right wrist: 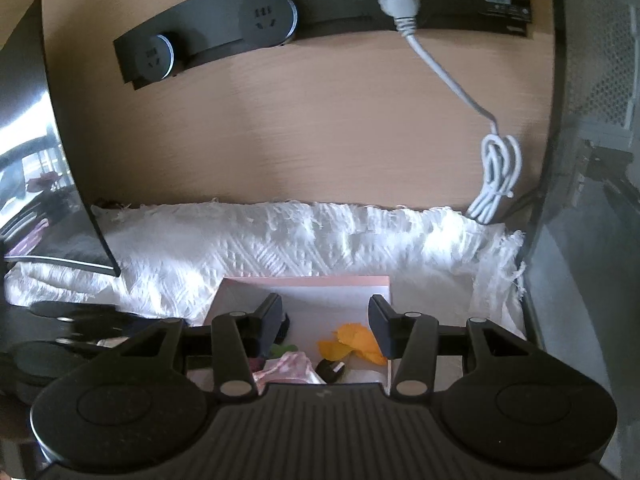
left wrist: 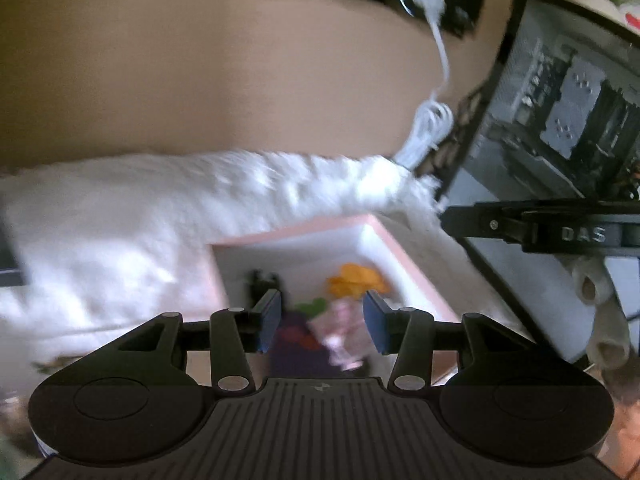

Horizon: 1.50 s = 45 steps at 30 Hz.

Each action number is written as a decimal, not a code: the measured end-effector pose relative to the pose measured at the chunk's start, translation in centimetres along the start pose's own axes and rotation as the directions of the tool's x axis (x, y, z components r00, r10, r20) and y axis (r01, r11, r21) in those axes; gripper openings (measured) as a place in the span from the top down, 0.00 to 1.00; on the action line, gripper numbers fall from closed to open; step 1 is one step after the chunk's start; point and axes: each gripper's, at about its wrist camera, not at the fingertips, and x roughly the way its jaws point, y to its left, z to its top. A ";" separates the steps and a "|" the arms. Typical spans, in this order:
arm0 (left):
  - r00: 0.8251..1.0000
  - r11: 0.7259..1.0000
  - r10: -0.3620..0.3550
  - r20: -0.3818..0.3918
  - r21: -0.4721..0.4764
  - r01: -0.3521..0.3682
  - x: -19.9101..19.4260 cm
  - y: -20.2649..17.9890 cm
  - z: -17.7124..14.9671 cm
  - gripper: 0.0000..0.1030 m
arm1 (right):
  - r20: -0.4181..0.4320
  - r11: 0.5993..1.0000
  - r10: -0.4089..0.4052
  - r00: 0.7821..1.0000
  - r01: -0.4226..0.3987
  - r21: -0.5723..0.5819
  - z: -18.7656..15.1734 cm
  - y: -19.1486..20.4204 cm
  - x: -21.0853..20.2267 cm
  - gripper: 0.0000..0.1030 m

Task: Organize soft objects
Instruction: 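Release the flower with the right tool while the left tool drops the scrunchie into the box, then grasp the brown fur keychain with the left tool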

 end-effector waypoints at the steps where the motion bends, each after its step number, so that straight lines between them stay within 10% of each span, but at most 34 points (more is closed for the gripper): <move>1: 0.999 1.000 0.025 0.025 -0.001 -0.025 -1.1 0.9 -0.4 0.51 | -0.004 1.000 0.006 1.000 -0.006 -0.003 0.0 0.2 0.1 0.54; 9: 0.951 0.963 0.247 0.186 -0.157 -0.219 -10.7 8.1 -4.1 0.51 | -0.025 0.992 0.095 0.995 -0.097 -0.076 0.7 4.5 0.8 0.53; 17: 0.959 0.943 0.274 0.067 -0.212 -0.255 -11.0 11.2 -7.6 0.51 | -0.060 0.958 0.186 0.981 -0.195 -0.212 0.3 11.2 1.3 0.53; 26: 0.945 0.882 0.304 -0.120 -0.340 -0.327 -8.8 15.0 -4.0 0.51 | -0.113 0.911 0.260 0.959 -0.282 -0.302 0.1 16.2 2.3 0.53; 39: 0.794 0.780 0.297 -0.530 -0.345 -0.522 0.0 21.6 -2.9 0.51 | -0.108 0.891 0.324 0.940 -0.341 -0.299 2.8 15.8 5.6 0.53; 45: 0.767 0.772 0.270 -0.582 -0.344 -0.534 2.0 22.3 -3.4 0.56 | -0.128 0.885 0.342 0.931 -0.365 -0.289 3.0 15.0 7.3 0.53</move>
